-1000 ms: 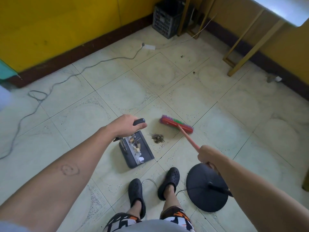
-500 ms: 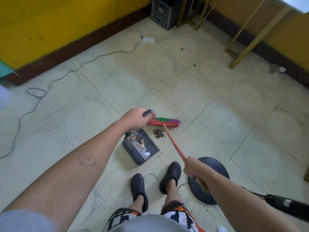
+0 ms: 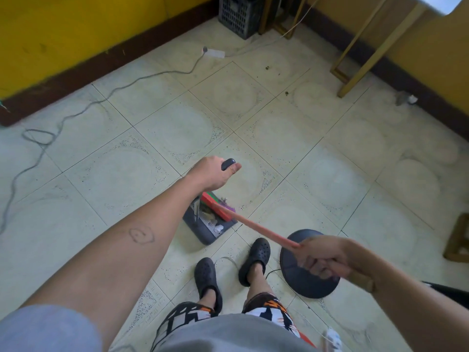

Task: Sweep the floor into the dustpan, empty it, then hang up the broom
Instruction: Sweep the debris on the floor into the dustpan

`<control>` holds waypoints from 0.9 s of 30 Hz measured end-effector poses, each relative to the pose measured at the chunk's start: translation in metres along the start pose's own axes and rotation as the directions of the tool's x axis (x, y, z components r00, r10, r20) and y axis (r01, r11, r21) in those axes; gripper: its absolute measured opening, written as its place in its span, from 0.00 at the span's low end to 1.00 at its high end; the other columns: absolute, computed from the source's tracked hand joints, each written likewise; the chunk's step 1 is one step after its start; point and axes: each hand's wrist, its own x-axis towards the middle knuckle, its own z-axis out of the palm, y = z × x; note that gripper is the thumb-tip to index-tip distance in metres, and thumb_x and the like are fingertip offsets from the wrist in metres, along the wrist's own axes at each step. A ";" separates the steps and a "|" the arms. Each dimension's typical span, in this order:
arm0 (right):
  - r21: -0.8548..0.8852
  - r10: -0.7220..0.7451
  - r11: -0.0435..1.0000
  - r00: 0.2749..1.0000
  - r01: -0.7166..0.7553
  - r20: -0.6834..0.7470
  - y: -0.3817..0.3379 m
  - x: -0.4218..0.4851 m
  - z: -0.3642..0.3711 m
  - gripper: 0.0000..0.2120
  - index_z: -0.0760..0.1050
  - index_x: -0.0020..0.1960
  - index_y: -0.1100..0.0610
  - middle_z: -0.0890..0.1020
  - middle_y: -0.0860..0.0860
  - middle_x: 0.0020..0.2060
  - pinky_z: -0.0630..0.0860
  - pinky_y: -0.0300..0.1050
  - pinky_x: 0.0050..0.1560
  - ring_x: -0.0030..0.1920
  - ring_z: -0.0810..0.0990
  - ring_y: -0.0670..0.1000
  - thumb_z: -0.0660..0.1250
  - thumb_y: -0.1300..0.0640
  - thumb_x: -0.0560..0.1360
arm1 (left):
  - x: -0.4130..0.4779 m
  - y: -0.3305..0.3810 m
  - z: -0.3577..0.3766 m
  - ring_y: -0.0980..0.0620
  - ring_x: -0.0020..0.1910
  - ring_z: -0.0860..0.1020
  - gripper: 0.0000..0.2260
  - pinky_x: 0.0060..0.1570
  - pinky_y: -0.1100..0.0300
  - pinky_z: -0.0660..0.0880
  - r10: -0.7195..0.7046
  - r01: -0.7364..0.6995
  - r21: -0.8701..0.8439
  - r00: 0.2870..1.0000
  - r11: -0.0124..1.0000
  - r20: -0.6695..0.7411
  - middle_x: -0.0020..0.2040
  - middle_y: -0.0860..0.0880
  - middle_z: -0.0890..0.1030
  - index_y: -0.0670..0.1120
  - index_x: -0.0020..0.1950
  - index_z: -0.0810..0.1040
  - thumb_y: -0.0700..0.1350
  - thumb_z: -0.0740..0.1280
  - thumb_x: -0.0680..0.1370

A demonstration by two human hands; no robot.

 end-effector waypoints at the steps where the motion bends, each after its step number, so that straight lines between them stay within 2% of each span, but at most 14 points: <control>1: 0.036 -0.029 0.999 0.999 0.028 0.023 0.003 -0.007 -0.008 0.10 0.64 0.33 0.55 0.63 0.47 0.21 0.61 0.34 0.20 0.19 0.62 0.45 0.61 0.63 0.70 | -0.002 -0.001 -0.001 0.46 0.36 0.72 0.25 0.33 0.56 0.65 0.000 0.000 0.002 1.000 1.000 -0.001 0.33 0.47 0.72 0.45 0.35 0.66 0.66 0.56 0.78; 5: 0.304 -0.113 0.945 0.993 0.121 -0.045 0.010 -0.028 -0.034 0.16 0.59 0.32 0.55 0.60 0.48 0.23 0.60 0.32 0.17 0.17 0.59 0.44 0.52 0.67 0.77 | -0.009 -0.003 -0.009 0.45 0.38 0.74 0.24 0.35 0.57 0.66 0.026 -0.026 0.037 1.000 0.999 -0.009 0.34 0.47 0.73 0.45 0.36 0.68 0.64 0.56 0.79; 7: 0.291 -0.116 0.946 0.987 0.145 -0.114 0.008 -0.032 -0.039 0.14 0.61 0.33 0.56 0.62 0.49 0.24 0.61 0.33 0.17 0.18 0.61 0.45 0.53 0.66 0.77 | -0.013 -0.003 -0.013 0.44 0.41 0.73 0.22 0.39 0.57 0.66 0.056 -0.055 0.084 0.998 0.995 -0.007 0.37 0.46 0.72 0.48 0.36 0.67 0.63 0.55 0.80; 11: 0.053 -0.098 0.991 0.941 0.122 -0.324 -0.011 -0.029 -0.032 0.13 0.65 0.35 0.59 0.69 0.49 0.20 0.63 0.34 0.20 0.17 0.65 0.45 0.54 0.65 0.78 | -0.020 -0.011 -0.022 0.45 0.39 0.72 0.23 0.38 0.56 0.66 0.045 -0.044 0.100 0.999 0.994 -0.009 0.34 0.47 0.71 0.48 0.34 0.64 0.63 0.55 0.80; 14: -0.187 -0.127 0.982 0.861 0.037 -0.493 -0.030 -0.013 -0.026 0.06 0.70 0.39 0.63 0.71 0.51 0.23 0.66 0.37 0.21 0.19 0.67 0.47 0.57 0.66 0.74 | -0.023 -0.020 -0.028 0.48 0.33 0.73 0.25 0.32 0.57 0.66 0.037 -0.035 0.113 0.999 0.993 -0.015 0.33 0.46 0.72 0.46 0.34 0.64 0.65 0.54 0.79; 17: -0.328 -0.142 0.943 0.828 -0.054 -0.543 -0.041 0.008 -0.008 0.08 0.73 0.44 0.65 0.75 0.53 0.26 0.70 0.38 0.23 0.23 0.72 0.51 0.56 0.65 0.72 | -0.026 -0.020 -0.032 0.49 0.31 0.72 0.26 0.31 0.57 0.67 0.020 -0.016 0.140 0.999 0.990 -0.029 0.32 0.45 0.72 0.45 0.34 0.64 0.66 0.55 0.78; 19: -0.348 -0.120 0.934 0.844 -0.083 -0.523 -0.043 0.021 0.014 0.11 0.74 0.51 0.65 0.76 0.52 0.29 0.70 0.37 0.23 0.24 0.73 0.50 0.56 0.64 0.73 | -0.028 -0.022 -0.030 0.47 0.33 0.74 0.26 0.34 0.56 0.70 0.009 -0.007 0.171 1.000 0.985 -0.013 0.33 0.45 0.73 0.45 0.34 0.65 0.66 0.56 0.78; 21: -0.251 -0.076 0.967 0.898 -0.040 -0.434 -0.044 0.027 0.034 0.11 0.73 0.53 0.65 0.75 0.51 0.30 0.68 0.36 0.21 0.24 0.72 0.48 0.57 0.66 0.73 | -0.028 -0.028 -0.025 0.44 0.37 0.75 0.26 0.37 0.54 0.73 0.000 0.001 0.188 1.000 0.982 -0.005 0.35 0.44 0.74 0.45 0.35 0.66 0.68 0.56 0.77; 23: 0.015 -0.053 0.998 0.973 0.058 -0.227 -0.042 0.022 0.041 0.06 0.72 0.45 0.64 0.72 0.50 0.26 0.66 0.36 0.20 0.22 0.68 0.46 0.57 0.67 0.75 | -0.028 -0.034 -0.021 0.43 0.38 0.75 0.26 0.37 0.54 0.73 -0.003 0.006 0.185 1.000 0.983 -0.017 0.35 0.45 0.74 0.47 0.35 0.66 0.69 0.56 0.76; 24: 0.152 -0.059 0.986 0.993 0.074 -0.103 -0.040 0.020 0.038 0.08 0.69 0.40 0.62 0.69 0.49 0.24 0.65 0.35 0.19 0.20 0.66 0.45 0.56 0.67 0.76 | -0.027 -0.037 -0.020 0.43 0.38 0.75 0.25 0.37 0.54 0.72 0.001 0.005 0.184 1.000 0.983 -0.028 0.35 0.46 0.73 0.47 0.35 0.66 0.69 0.56 0.76; 26: 0.349 -0.101 0.935 0.991 0.064 0.090 -0.029 0.015 0.026 0.14 0.65 0.34 0.59 0.66 0.48 0.22 0.63 0.34 0.16 0.18 0.64 0.45 0.54 0.67 0.77 | -0.027 -0.038 -0.020 0.43 0.39 0.76 0.26 0.38 0.54 0.74 0.002 0.007 0.185 0.999 0.983 -0.053 0.36 0.46 0.74 0.47 0.35 0.67 0.70 0.56 0.75; 27: 0.425 -0.135 0.903 0.981 0.063 0.142 -0.023 0.012 0.021 0.15 0.64 0.32 0.58 0.65 0.48 0.21 0.63 0.34 0.16 0.17 0.64 0.45 0.54 0.67 0.78 | -0.027 -0.038 -0.021 0.43 0.39 0.76 0.26 0.39 0.54 0.74 -0.002 0.013 0.187 0.998 0.982 -0.058 0.37 0.46 0.75 0.47 0.36 0.68 0.69 0.56 0.76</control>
